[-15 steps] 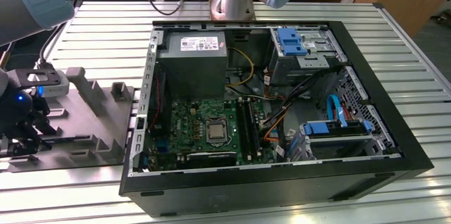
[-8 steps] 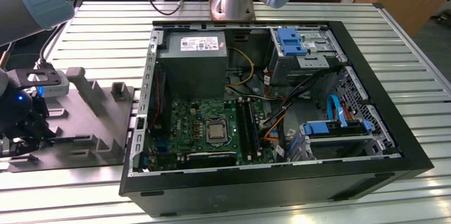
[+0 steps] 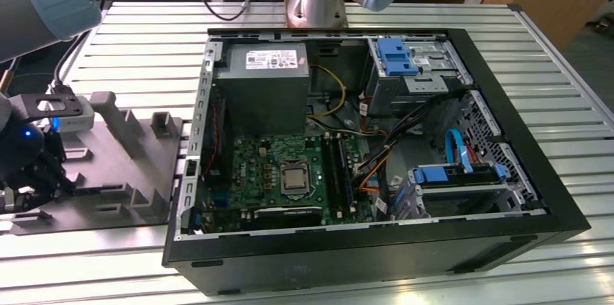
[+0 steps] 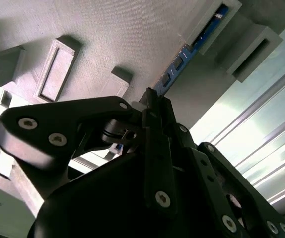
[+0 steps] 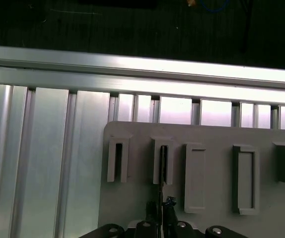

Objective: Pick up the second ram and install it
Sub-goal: 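Pick up the second ram and move it above second insertion slot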

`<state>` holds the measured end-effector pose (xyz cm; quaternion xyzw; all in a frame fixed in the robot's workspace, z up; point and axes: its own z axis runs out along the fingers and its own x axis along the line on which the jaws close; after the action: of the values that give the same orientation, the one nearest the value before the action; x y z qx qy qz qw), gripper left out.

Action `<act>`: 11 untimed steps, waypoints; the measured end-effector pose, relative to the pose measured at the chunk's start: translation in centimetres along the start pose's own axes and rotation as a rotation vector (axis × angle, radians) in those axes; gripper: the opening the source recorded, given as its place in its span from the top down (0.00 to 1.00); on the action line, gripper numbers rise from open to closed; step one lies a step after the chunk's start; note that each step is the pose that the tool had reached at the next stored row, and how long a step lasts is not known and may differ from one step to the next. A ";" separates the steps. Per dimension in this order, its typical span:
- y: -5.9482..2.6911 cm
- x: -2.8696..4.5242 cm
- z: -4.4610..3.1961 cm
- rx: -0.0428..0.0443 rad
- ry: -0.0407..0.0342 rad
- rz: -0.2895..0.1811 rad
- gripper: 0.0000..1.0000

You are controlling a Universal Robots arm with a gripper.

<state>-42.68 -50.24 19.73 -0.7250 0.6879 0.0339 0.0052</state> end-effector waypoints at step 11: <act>0.00 0.00 0.00 -0.0001 0.0001 0.000 0.87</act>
<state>-42.67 -50.25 19.74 -0.7250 0.6879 0.0339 0.0052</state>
